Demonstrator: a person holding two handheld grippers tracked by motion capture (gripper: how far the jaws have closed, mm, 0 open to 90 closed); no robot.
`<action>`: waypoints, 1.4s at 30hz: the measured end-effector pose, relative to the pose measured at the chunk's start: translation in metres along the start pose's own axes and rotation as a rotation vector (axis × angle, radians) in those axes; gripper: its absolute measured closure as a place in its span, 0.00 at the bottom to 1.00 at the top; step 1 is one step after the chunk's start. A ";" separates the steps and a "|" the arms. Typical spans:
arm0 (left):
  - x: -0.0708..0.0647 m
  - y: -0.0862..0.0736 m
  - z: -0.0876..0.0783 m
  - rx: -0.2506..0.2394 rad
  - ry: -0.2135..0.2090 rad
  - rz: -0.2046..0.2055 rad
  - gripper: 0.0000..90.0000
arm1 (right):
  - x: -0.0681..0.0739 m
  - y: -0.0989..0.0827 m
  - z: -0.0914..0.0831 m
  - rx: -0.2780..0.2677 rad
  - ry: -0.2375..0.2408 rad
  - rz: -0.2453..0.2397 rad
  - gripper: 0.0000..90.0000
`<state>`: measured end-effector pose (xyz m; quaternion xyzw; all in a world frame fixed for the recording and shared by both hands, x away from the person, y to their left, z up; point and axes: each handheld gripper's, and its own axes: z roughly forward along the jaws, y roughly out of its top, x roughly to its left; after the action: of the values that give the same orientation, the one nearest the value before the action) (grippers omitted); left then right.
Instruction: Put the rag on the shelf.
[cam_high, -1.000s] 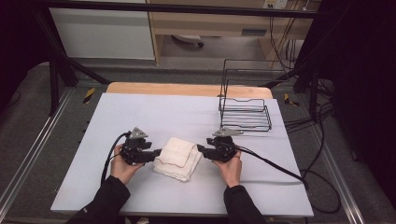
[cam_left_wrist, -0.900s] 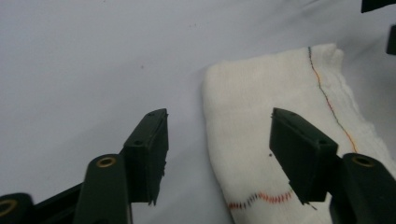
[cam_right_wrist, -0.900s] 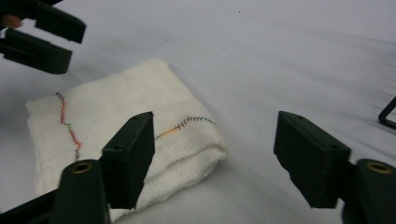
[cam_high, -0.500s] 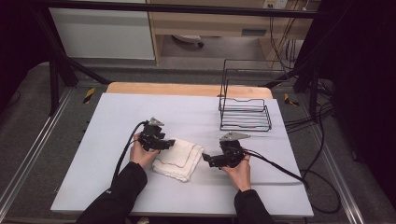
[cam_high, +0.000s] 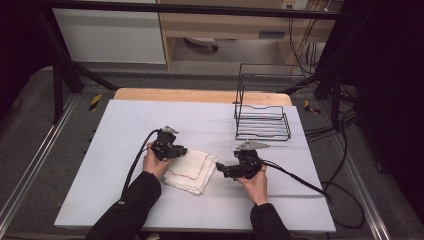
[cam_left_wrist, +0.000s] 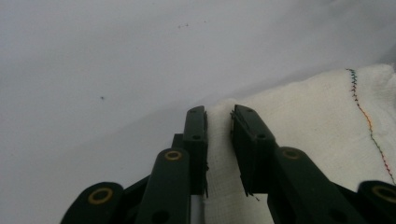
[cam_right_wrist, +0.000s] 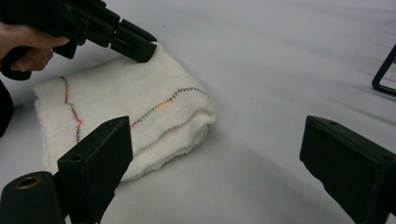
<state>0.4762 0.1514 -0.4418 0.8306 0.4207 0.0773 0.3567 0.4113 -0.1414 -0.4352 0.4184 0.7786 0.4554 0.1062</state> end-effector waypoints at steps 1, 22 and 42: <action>-0.001 0.000 0.000 0.001 0.001 0.012 0.85 | 0.000 0.001 0.002 0.005 -0.002 0.004 0.11; 0.002 -0.007 0.001 -0.043 -0.024 0.024 0.87 | 0.003 0.005 0.047 0.025 -0.032 0.065 0.61; 0.001 -0.006 -0.001 -0.045 -0.020 0.003 0.91 | 0.011 0.003 0.050 0.070 0.012 0.121 0.90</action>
<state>0.4722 0.1551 -0.4455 0.8237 0.4141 0.0786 0.3793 0.4332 -0.1014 -0.4586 0.4653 0.7680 0.4361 0.0594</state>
